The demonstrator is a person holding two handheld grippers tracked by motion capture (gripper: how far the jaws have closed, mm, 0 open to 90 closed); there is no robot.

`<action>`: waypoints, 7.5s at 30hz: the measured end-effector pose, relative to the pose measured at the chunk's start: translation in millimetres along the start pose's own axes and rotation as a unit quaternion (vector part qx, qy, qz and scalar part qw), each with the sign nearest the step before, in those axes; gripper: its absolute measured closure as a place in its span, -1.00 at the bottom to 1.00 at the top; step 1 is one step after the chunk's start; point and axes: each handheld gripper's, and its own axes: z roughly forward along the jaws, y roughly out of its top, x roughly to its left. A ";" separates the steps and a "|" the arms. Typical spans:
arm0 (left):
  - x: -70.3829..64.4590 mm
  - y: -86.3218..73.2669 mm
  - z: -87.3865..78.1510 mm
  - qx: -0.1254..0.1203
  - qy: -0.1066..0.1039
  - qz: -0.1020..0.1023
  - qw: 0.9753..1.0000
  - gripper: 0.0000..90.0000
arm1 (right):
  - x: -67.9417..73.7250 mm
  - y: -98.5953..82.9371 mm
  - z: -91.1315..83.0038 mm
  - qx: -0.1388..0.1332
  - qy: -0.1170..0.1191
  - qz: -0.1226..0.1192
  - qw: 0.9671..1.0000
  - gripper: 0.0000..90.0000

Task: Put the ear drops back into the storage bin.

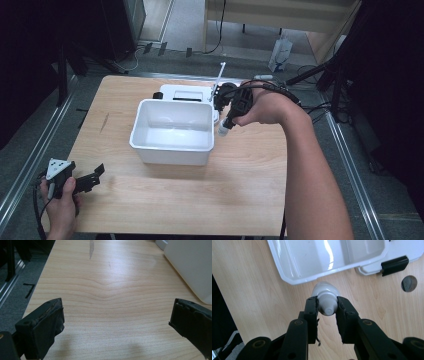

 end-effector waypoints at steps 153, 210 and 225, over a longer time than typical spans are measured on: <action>0.8 0.7 1.2 0.003 -0.002 0.000 1.000 -1.00 | -1.6 27.5 59.2 0.009 -0.093 -0.035 0.995 -1.00; -0.3 0.4 1.1 0.004 -0.001 0.005 1.000 -1.00 | 2.1 -127.2 110.2 0.021 -0.072 0.088 0.993 -1.00; -0.2 0.4 1.1 0.003 -0.001 0.004 1.000 -1.00 | 19.1 -180.4 122.8 -0.053 -0.096 0.152 0.982 -1.00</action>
